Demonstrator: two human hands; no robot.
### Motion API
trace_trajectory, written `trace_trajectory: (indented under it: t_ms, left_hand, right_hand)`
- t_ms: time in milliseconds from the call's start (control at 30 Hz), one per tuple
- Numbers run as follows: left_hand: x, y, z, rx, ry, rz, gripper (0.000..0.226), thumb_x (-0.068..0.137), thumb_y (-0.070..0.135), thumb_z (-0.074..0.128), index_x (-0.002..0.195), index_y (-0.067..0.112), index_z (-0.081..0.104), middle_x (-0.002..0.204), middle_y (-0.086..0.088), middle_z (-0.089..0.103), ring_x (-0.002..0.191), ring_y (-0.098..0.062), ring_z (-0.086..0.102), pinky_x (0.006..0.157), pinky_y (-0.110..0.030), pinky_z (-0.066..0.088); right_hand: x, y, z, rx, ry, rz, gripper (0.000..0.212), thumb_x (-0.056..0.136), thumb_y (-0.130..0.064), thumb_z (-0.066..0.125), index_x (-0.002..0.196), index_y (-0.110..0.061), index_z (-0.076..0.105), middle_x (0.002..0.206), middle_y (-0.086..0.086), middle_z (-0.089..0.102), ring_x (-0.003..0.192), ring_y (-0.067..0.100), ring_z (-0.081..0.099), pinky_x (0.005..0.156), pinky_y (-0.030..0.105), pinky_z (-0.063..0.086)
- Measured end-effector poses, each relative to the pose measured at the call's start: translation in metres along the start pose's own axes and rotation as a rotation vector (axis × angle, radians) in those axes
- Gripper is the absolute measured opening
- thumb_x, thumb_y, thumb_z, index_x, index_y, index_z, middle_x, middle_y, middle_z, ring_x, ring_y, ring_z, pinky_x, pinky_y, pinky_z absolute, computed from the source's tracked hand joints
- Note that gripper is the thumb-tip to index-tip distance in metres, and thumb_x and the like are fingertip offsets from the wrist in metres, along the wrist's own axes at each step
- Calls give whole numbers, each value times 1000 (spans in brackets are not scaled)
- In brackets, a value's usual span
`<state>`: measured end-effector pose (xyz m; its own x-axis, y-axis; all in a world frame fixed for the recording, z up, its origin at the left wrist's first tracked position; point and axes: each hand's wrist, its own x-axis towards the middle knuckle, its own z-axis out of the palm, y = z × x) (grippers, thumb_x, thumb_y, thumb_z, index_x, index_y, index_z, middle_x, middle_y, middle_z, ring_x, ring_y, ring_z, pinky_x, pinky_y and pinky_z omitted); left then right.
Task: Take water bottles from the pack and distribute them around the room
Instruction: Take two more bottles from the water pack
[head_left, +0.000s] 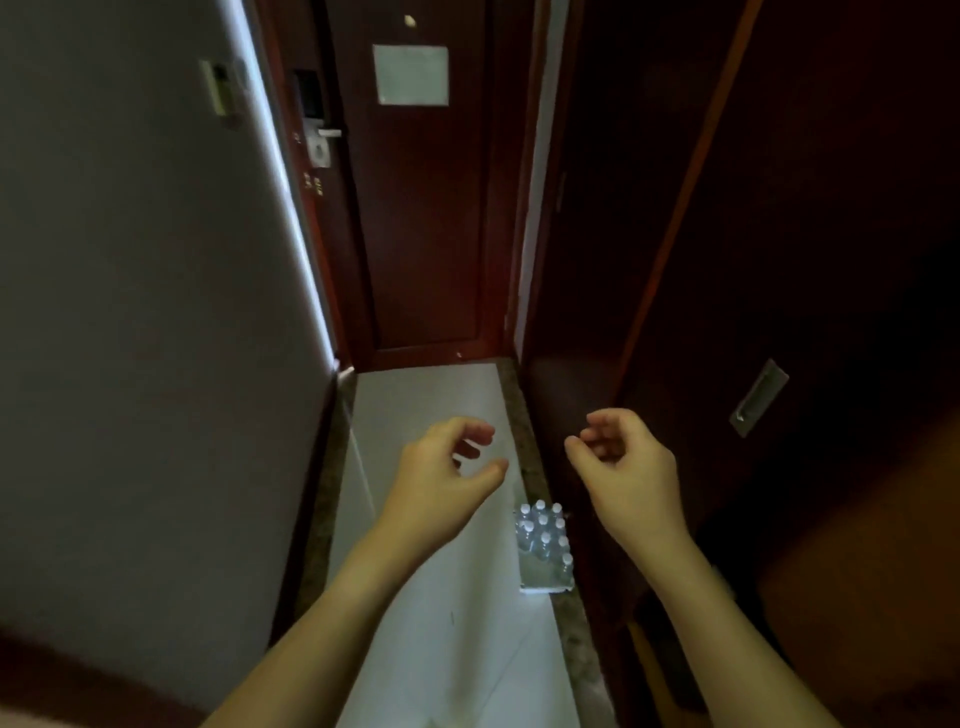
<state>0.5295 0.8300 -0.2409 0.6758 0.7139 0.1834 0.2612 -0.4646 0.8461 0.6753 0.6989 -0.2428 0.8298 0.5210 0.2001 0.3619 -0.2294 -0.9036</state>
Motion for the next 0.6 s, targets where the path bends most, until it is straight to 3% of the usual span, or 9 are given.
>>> trace_trajectory:
  t_ms: [100,400,467,600]
  left_hand:
    - [65,-24,22,11,-103,-3,27,82,27,75,104,35,63,102,19,64,92,2,60,75,-15,48]
    - [215,-135,136,68,-278,-134,26,81,29,75,105,32,65,102,20,64,92,4,60,73,-13,47]
    - [240,-169,166,73,-294,-185,27,81,26,76,106,30,66,103,19,64,92,4,60,73,-10,46]
    - [280,-239,229,49,-359,-306,29,80,20,78,106,29,67,101,20,64,95,9,56,72,-5,44]
  right_hand:
    - [49,29,11,-24,69,80,25,79,-17,77,101,-22,65,86,-7,67,78,13,65,73,28,54]
    - [183,181,64,-33,168,344,20,78,-18,77,90,-27,64,81,-7,69,69,10,64,70,28,55]
    - [215,225,85,-75,147,379,19,80,-26,74,96,-20,67,83,-6,69,71,11,64,69,26,51]
    - [257,312,126,-69,-4,496,28,89,-29,68,114,-22,61,102,-5,65,93,13,62,84,29,51]
